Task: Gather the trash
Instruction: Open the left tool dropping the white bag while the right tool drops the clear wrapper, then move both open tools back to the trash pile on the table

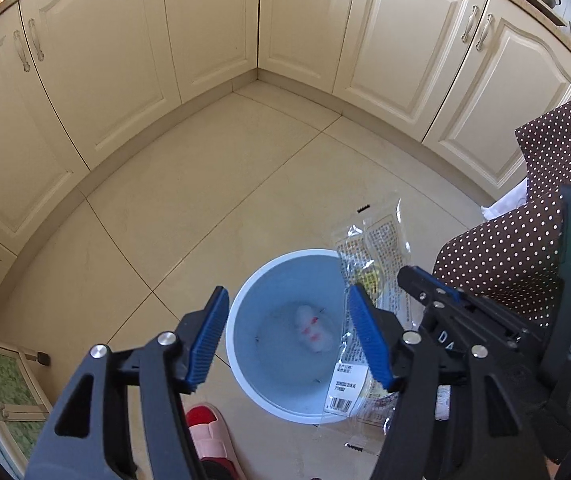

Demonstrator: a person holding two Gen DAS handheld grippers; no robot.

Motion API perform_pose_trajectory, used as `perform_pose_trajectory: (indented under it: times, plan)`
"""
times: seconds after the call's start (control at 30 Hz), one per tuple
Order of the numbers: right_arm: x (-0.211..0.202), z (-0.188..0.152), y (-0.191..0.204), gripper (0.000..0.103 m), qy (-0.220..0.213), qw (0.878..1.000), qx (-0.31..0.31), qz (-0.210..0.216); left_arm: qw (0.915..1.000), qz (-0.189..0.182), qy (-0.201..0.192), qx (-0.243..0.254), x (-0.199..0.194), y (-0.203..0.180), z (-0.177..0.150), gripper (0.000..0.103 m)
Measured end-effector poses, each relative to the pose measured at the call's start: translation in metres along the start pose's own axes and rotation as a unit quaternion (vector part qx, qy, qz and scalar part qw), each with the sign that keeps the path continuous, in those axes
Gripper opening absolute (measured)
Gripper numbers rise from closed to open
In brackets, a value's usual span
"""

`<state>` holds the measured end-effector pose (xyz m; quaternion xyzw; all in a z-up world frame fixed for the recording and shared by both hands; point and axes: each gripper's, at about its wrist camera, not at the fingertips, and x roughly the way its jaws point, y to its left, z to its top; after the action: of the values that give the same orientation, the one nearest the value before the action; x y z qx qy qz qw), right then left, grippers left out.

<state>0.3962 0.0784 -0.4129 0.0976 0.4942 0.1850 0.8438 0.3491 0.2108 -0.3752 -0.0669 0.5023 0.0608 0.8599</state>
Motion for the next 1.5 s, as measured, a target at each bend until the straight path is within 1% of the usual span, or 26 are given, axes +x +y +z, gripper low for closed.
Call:
perform_pose_trajectory:
  times: [0.07,0.13,0.17,0.2,0.23,0.27,0.37,0.5,0.57,0.7,0.73,0.77,0.83,0.9,0.93,0.97,1.03,1.1,1.13,1.17,1.23,1.27,1.33,1.43,1.47,1.5]
  plan:
    - [-0.004,0.001,0.002,0.005,-0.004,1.0,-0.003,0.005,1.0,0.002,-0.001,0.001,-0.001,0.003,-0.001,0.063]
    - [-0.006,0.001,0.001,0.012,-0.007,1.0,-0.006,0.005,1.0,0.003,-0.002,0.0,-0.002,0.004,0.0,0.065]
    - [-0.008,0.001,0.001,0.027,-0.009,1.0,-0.005,0.006,1.0,0.004,-0.003,-0.001,-0.003,0.003,0.001,0.065]
    - [-0.01,0.002,0.0,0.048,-0.013,1.0,-0.002,0.004,1.0,0.007,-0.006,-0.003,-0.004,0.004,0.001,0.066]
    - [-0.013,0.002,-0.003,0.055,-0.019,1.0,0.0,-0.004,0.9999,0.007,-0.009,-0.007,-0.005,0.005,0.002,0.067]
    - [-0.016,0.002,-0.005,0.056,-0.024,1.0,0.002,-0.005,0.9999,0.005,-0.01,-0.009,-0.007,0.006,0.002,0.07]
    - [-0.024,0.004,-0.007,0.056,-0.027,1.0,0.001,-0.003,0.9998,0.007,-0.016,-0.009,-0.012,0.009,0.003,0.07]
    - [-0.05,0.007,-0.007,0.056,-0.041,0.999,-0.009,-0.014,0.9993,0.01,-0.036,-0.007,-0.033,0.009,0.003,0.07]
    - [-0.073,0.008,-0.005,0.056,-0.058,0.998,-0.022,-0.026,0.9987,0.004,-0.049,-0.009,-0.048,0.008,0.003,0.07]
    - [-0.142,0.007,-0.002,0.056,-0.11,0.991,-0.053,-0.046,0.9955,-0.009,-0.094,-0.008,-0.096,-0.002,0.003,0.074]
    - [-0.162,0.005,-0.002,0.057,-0.126,0.989,-0.06,-0.051,0.9944,-0.014,-0.105,-0.006,-0.109,-0.006,0.003,0.074]
    - [-0.181,0.005,-0.003,0.06,-0.141,0.986,-0.065,-0.055,0.9931,-0.019,-0.116,-0.002,-0.122,-0.012,0.004,0.074]
    - [-0.221,0.001,-0.004,0.062,-0.17,0.98,-0.075,-0.07,0.9889,-0.036,-0.144,0.009,-0.155,-0.027,0.004,0.075]
    - [-0.272,-0.006,-0.004,0.067,-0.21,0.97,-0.085,-0.089,0.9834,-0.059,-0.17,0.02,-0.189,-0.048,0.001,0.077]
    - [-0.289,-0.008,-0.005,0.067,-0.222,0.966,-0.088,-0.099,0.9801,-0.074,-0.182,0.028,-0.206,-0.061,-0.001,0.078]
    - [-0.314,-0.014,-0.007,0.068,-0.239,0.961,-0.09,-0.11,0.9762,-0.088,-0.194,0.041,-0.224,-0.075,-0.003,0.078]
    - [-0.361,-0.027,-0.016,0.073,-0.27,0.95,-0.085,-0.131,0.9697,-0.103,-0.212,0.065,-0.25,-0.101,-0.007,0.078]
    - [-0.398,-0.041,-0.028,0.073,-0.291,0.941,-0.078,-0.152,0.9614,-0.124,-0.226,0.095,-0.276,-0.134,-0.01,0.08]
    - [-0.412,-0.047,-0.035,0.074,-0.299,0.937,-0.074,-0.162,0.9573,-0.14,-0.229,0.109,-0.286,-0.153,-0.012,0.08]
    - [-0.434,-0.055,-0.047,0.075,-0.309,0.931,-0.065,-0.182,0.9538,-0.155,-0.227,0.12,-0.295,-0.168,-0.013,0.08]
    - [-0.466,-0.067,-0.069,0.075,-0.321,0.924,-0.047,-0.203,0.9485,-0.18,-0.219,0.142,-0.307,-0.196,-0.014,0.08]
    - [-0.478,-0.07,-0.077,0.076,-0.324,0.92,-0.039,-0.216,0.9435,-0.195,-0.215,0.16,-0.314,-0.216,-0.014,0.08]
    - [-0.503,-0.08,-0.099,0.078,-0.326,0.912,-0.016,-0.249,0.9355,-0.213,-0.212,0.187,-0.323,-0.244,-0.018,0.08]
    - [-0.526,-0.087,-0.14,0.078,-0.313,0.91,0.017,-0.271,0.9265,-0.231,-0.195,0.224,-0.326,-0.294,-0.02,0.08]
    - [-0.533,-0.09,-0.153,0.078,-0.308,0.909,0.025,-0.279,0.9238,-0.24,-0.183,0.236,-0.325,-0.313,-0.018,0.08]
    - [-0.54,-0.091,-0.166,0.078,-0.304,0.907,0.035,-0.288,0.9224,-0.242,-0.177,0.243,-0.326,-0.323,-0.02,0.08]
